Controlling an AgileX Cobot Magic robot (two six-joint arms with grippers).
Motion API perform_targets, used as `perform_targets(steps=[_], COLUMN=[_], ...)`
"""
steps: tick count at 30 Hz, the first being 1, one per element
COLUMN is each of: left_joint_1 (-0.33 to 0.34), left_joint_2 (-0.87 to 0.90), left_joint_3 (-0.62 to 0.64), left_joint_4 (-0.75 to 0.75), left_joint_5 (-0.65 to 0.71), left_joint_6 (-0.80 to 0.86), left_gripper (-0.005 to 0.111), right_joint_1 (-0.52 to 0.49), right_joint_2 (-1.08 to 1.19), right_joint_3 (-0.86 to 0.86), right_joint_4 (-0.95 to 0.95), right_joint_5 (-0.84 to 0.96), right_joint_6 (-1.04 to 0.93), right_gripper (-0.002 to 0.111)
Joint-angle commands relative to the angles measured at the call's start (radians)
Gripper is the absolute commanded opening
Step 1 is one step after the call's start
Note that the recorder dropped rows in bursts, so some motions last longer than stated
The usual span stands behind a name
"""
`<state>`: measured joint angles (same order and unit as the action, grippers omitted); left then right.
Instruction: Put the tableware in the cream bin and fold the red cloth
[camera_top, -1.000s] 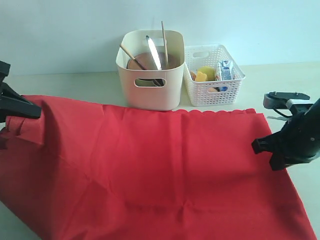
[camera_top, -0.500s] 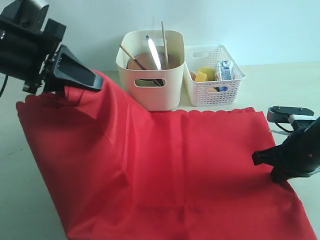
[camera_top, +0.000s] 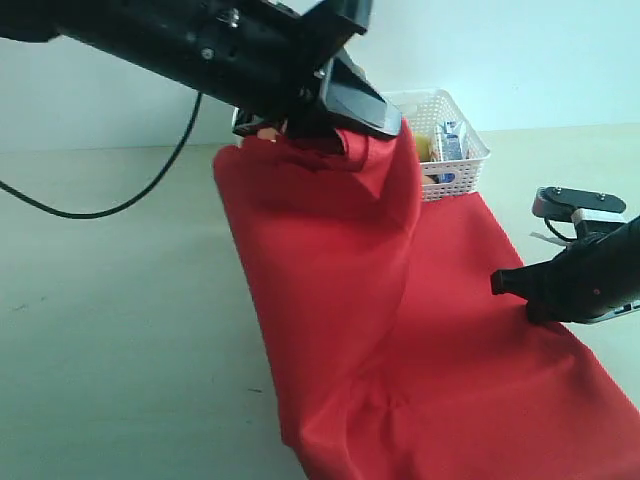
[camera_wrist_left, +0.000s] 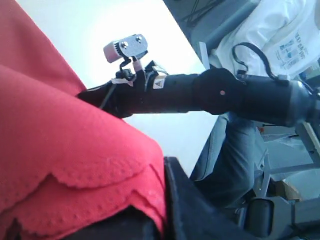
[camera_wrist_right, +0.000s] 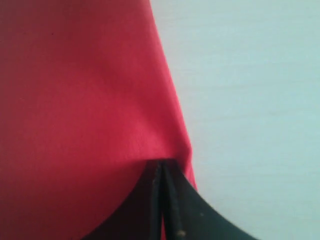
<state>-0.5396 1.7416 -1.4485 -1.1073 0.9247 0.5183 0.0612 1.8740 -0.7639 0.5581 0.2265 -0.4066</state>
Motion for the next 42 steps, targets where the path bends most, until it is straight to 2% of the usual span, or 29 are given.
perform_targets(steps=[1,5,8,12,16,18,20,23,25,27,33,39,42], left_joint_1=[-0.047,-0.103,-0.164,-0.217,-0.23,-0.23,-0.23,-0.228,-0.228,-0.228,-0.228,-0.217,-0.204], left_joint_2=[0.141,0.276,0.375,0.478,0.549,0.575,0.584,0.582,0.569,0.546,0.461,0.365,0.333], left_joint_3=[-0.103,-0.218,-0.289,-0.335,-0.337,-0.337,-0.337,-0.348,-0.366,-0.385,-0.428,-0.467,-0.487], left_joint_4=[-0.036,-0.055,-0.059,-0.057,-0.057,-0.057,-0.052,-0.044,-0.015,0.021,0.106,0.259,0.283], left_joint_5=[-0.035,-0.066,-0.141,-0.198,-0.248,-0.251,-0.251,-0.244,-0.241,-0.236,-0.216,-0.181,-0.135], left_joint_6=[-0.004,-0.002,-0.002,0.001,0.001,0.004,0.014,0.03,0.033,0.033,0.019,-0.067,-0.085], left_gripper=[0.0,0.0,0.0,0.0,0.002,0.012,0.028,0.067,0.088,0.097,0.088,0.088,0.088], right_joint_1=[-0.003,-0.003,-0.003,-0.003,-0.003,-0.003,-0.003,-0.003,-0.003,-0.003,-0.003,-0.005,-0.005], right_joint_2=[0.079,0.079,0.079,0.079,0.079,0.079,0.079,0.079,0.079,0.079,0.067,-0.07,-0.164], right_joint_3=[0.052,0.058,0.058,0.058,0.058,0.058,0.058,0.058,0.058,0.058,0.058,0.058,0.058], right_joint_4=[0.123,0.126,0.126,0.126,0.126,0.126,0.126,0.126,0.126,0.126,0.124,0.114,0.036], right_joint_5=[0.066,0.067,0.067,0.067,0.067,0.067,0.067,0.067,0.067,0.067,0.063,0.095,0.122], right_joint_6=[-0.16,-0.168,-0.168,-0.168,-0.168,-0.168,-0.168,-0.168,-0.17,-0.17,-0.17,-0.168,-0.109], right_gripper=[0.0,0.0,0.0,0.0,0.0,0.0,0.0,0.0,0.0,0.0,0.0,0.0,0.0])
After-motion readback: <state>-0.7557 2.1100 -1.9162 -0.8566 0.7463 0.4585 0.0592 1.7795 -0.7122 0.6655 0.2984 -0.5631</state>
